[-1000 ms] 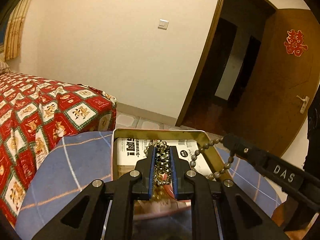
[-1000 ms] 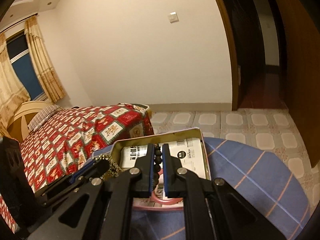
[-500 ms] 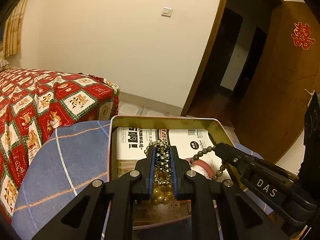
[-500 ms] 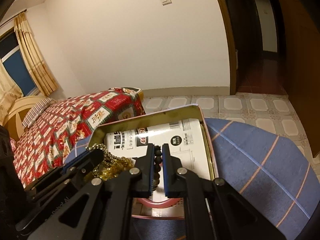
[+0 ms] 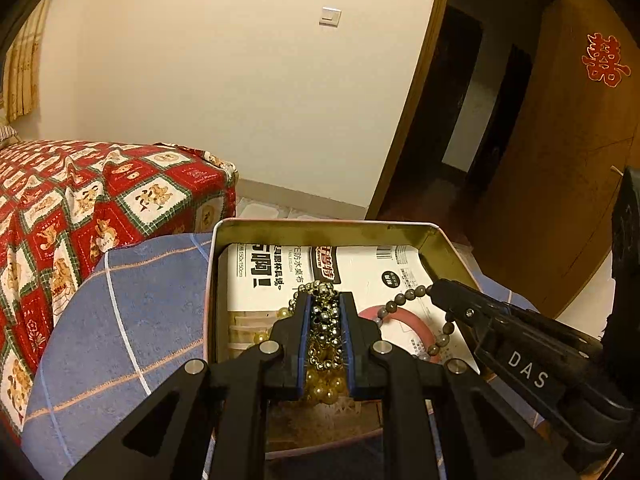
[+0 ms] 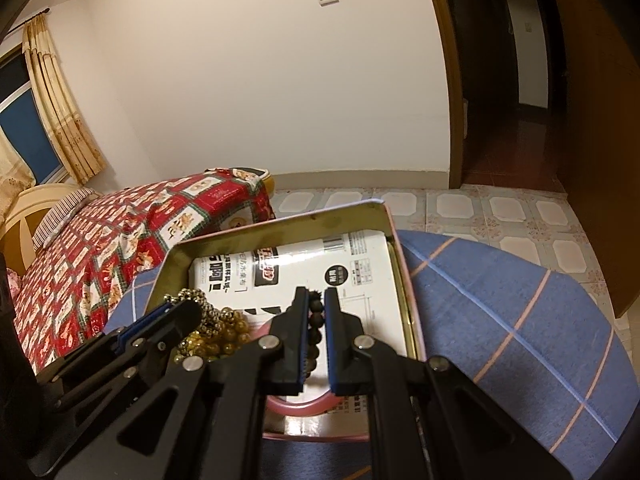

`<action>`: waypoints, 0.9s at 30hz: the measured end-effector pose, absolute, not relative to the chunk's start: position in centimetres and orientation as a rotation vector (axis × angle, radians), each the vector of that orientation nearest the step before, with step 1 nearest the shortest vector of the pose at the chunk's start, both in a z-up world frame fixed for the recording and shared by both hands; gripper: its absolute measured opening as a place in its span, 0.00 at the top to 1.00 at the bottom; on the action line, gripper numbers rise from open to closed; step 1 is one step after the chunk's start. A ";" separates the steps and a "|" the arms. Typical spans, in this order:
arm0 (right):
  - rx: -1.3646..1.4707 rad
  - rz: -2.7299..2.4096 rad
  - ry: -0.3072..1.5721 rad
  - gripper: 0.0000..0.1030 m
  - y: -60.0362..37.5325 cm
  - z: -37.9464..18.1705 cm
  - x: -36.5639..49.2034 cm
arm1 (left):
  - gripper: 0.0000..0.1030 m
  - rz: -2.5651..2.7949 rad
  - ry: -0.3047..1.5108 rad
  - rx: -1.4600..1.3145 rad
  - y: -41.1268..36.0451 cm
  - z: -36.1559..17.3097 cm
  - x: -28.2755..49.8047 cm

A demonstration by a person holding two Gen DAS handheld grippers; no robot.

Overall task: Organize jewelry
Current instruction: 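Carry the dark bead bracelet and silver chain in both grippers into the pink tin, then open both grippers to release the bracelet and chain inside the tin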

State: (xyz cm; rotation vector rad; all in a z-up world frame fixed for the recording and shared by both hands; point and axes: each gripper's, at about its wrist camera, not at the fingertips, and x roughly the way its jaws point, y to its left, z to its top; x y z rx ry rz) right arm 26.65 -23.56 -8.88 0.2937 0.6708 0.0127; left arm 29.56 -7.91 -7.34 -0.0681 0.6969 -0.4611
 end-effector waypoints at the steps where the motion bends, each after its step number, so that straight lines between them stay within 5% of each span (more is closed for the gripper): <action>1: 0.293 0.012 0.673 0.90 -23.6 -8.9 26.7 | 0.87 -0.461 0.698 -0.068 -7.9 -7.4 29.6; 19: 0.273 -0.014 0.683 0.84 -23.5 -9.2 26.8 | 0.83 -0.430 0.723 -0.062 -8.0 -7.7 29.8; 22: 0.279 -0.020 0.683 0.73 -23.6 -9.2 26.8 | 0.52 -0.420 0.726 -0.057 -8.1 -7.7 29.8; 23: 0.281 -0.028 0.676 0.65 -23.7 -9.1 26.7 | 0.46 -0.403 0.715 -0.053 -8.0 -7.6 29.6; 27: 0.294 -0.038 0.657 0.61 -24.2 -8.7 26.4 | 0.40 -0.395 0.682 -0.065 -7.6 -7.0 29.4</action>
